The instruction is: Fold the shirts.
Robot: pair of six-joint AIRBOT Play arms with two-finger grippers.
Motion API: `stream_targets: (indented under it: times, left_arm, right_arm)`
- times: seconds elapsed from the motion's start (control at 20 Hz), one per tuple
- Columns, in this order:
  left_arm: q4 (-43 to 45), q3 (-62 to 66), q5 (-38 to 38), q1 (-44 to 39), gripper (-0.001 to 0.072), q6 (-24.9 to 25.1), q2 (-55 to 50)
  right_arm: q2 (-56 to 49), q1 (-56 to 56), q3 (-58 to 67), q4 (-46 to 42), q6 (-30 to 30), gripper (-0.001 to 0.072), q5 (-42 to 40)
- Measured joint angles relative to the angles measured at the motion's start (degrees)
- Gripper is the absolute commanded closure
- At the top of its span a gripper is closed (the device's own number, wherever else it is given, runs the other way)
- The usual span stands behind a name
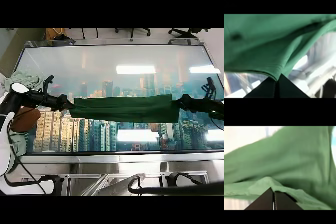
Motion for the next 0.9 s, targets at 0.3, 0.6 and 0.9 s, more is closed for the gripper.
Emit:
stream_targets:
  times: [0.3, 0.6, 0.9]
  left_arm:
    - [-0.22, 8.81, 1.53, -0.33, 0.0602, -0.42, -13.92]
    - [-0.37, 13.90, -2.47, 0.74, 0.0025, -0.70, -18.21]
    - [0.44, 18.71, -6.82, 0.90, 0.0026, -1.14, -16.92]
  right_arm:
    - [-14.43, 3.50, 4.22, 3.13, -7.06, 0.0368, -9.11]
    - [-17.29, 0.76, 11.87, -0.76, -8.46, 0.0180, -6.62]
    - [-22.36, -1.49, 14.05, -6.64, -7.32, 0.0098, 1.84]
